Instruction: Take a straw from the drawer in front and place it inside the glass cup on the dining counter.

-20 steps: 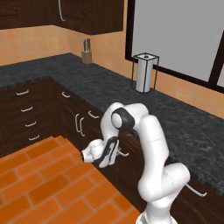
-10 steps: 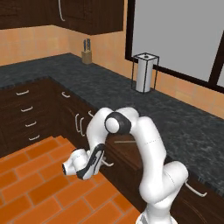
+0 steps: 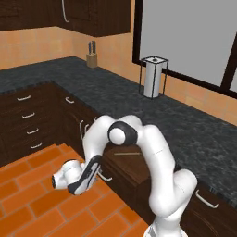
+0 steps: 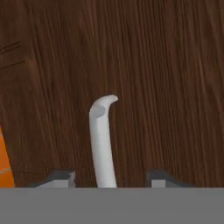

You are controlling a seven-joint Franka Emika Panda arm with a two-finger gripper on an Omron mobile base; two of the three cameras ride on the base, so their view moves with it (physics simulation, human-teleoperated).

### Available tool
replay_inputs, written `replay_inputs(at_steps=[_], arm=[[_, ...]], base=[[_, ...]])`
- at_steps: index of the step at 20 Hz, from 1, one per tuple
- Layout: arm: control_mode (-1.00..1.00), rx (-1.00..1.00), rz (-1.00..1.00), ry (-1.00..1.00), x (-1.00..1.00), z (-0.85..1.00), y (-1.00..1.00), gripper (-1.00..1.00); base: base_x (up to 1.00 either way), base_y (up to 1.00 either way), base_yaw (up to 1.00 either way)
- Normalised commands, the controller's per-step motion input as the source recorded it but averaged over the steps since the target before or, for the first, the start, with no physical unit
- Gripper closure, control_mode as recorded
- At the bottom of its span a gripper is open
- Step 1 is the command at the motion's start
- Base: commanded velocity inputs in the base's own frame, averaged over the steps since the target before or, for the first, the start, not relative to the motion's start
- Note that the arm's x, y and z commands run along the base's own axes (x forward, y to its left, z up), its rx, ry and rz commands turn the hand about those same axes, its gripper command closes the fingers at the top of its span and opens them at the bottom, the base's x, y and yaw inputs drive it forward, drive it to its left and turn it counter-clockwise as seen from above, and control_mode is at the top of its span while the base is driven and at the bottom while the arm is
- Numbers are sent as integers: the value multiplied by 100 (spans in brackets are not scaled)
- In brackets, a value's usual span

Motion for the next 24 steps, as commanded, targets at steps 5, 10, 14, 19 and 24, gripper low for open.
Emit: replay_inputs(at_steps=[5, 10, 14, 19, 24], arm=[[-100, 47, 0, 3, -27, 93, 0, -100], [-100, 49, 0, 0, -42, 100, -30, -100], [-100, 45, 0, 0, -8, 100, -80, -100], [-100, 30, -2, 5, 23, 75, -94, -100], [-100, 6, 0, 15, 53, 4, -63, -100]], base=[[0, 0, 0], [0, 0, 0], [0, 0, 0], [0, 0, 0], [0, 0, 0]])
